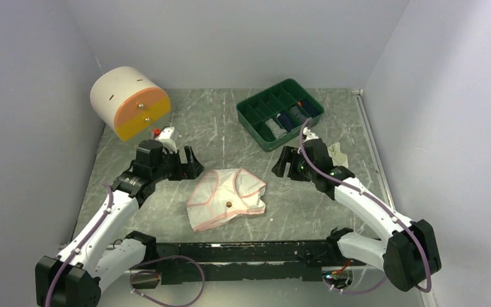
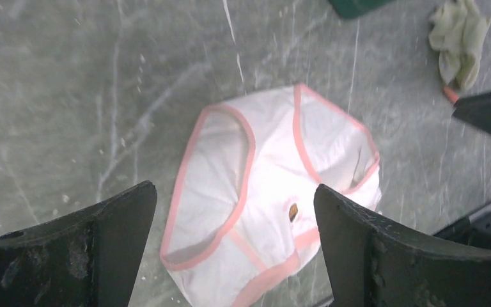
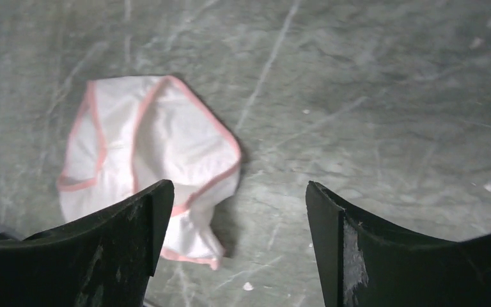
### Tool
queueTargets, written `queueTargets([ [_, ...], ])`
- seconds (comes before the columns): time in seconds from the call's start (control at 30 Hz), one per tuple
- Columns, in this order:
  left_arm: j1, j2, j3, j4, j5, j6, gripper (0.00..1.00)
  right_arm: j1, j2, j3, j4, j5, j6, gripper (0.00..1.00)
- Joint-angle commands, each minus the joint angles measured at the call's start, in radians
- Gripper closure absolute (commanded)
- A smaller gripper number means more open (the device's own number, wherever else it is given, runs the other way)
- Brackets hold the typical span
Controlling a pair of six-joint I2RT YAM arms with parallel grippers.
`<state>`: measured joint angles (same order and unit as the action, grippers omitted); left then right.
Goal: Roll the underwear
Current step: Pick up the underwear from the center of the board.
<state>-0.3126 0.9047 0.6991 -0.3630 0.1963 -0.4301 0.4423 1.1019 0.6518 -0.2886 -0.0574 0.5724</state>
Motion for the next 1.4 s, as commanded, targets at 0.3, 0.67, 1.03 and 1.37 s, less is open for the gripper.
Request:
queueTargets([
  [0.3, -0.010, -0.040, -0.057, 0.019, 0.089, 0.008, 0.02, 0.278, -0.027, -0.185, 0.170, -0.201, 0.148, 0.20],
  [0.67, -0.009, -0.048, -0.044, 0.017, 0.082, 0.017, 0.02, 0.314, 0.069, -0.326, 0.474, -0.173, 0.067, 0.41],
  [1.03, -0.010, -0.075, -0.040, -0.001, 0.063, 0.014, 0.02, 0.308, -0.038, -0.152, 0.314, -0.070, -0.012, 1.00],
  [1.37, -0.010, -0.099, -0.001, -0.030, -0.024, 0.033, 0.02, 0.305, -0.068, 0.360, -0.062, -0.260, -0.225, 1.00],
])
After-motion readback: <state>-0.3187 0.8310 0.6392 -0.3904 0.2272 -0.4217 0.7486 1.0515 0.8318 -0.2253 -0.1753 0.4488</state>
